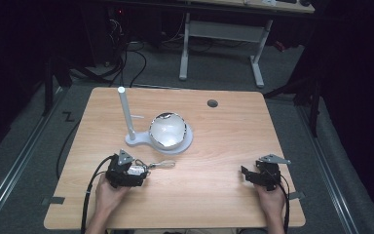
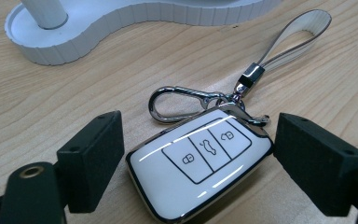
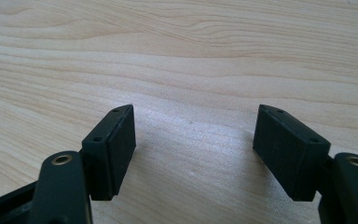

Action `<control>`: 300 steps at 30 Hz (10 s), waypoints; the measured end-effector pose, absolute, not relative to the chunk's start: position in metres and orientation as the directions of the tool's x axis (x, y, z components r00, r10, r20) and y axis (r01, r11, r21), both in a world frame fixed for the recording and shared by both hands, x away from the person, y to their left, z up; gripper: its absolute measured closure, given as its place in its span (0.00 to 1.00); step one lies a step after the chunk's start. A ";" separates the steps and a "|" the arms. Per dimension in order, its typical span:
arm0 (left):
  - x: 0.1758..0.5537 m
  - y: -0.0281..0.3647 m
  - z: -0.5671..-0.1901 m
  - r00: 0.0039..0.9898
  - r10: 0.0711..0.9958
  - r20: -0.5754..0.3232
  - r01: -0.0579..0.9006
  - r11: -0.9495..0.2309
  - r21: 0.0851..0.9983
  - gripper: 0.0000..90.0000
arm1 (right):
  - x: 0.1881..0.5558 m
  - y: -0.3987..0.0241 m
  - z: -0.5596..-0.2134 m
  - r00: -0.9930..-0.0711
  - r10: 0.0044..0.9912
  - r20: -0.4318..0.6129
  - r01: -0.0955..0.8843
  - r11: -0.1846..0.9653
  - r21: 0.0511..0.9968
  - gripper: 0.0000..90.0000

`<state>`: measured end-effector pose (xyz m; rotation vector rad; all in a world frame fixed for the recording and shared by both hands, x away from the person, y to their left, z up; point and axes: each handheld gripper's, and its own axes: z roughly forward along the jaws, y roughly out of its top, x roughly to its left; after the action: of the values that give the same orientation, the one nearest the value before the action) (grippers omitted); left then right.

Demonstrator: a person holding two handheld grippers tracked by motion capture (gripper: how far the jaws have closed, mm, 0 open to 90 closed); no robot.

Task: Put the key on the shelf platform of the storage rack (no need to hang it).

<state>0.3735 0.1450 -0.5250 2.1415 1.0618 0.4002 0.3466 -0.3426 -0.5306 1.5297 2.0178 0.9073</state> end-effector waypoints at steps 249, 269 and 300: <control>0.476 0.055 -0.407 0.716 0.695 -0.069 0.442 -0.374 0.816 0.61 | 0.345 -0.345 -0.531 -0.280 0.958 0.056 0.664 0.151 0.733 0.33; 0.484 0.049 -0.432 0.695 0.715 -0.069 0.494 -0.407 0.768 0.61 | 0.345 -0.345 -0.531 -0.280 0.958 0.055 0.664 0.152 0.733 0.33; 0.477 0.065 -0.442 0.640 0.768 -0.023 0.506 -0.399 0.765 0.58 | 0.345 -0.345 -0.531 -0.280 0.958 0.054 0.664 0.153 0.731 0.33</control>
<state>0.4768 0.0649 -0.4417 2.0851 0.9902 0.4309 0.3453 -0.3448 -0.5305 1.5437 2.0107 0.9249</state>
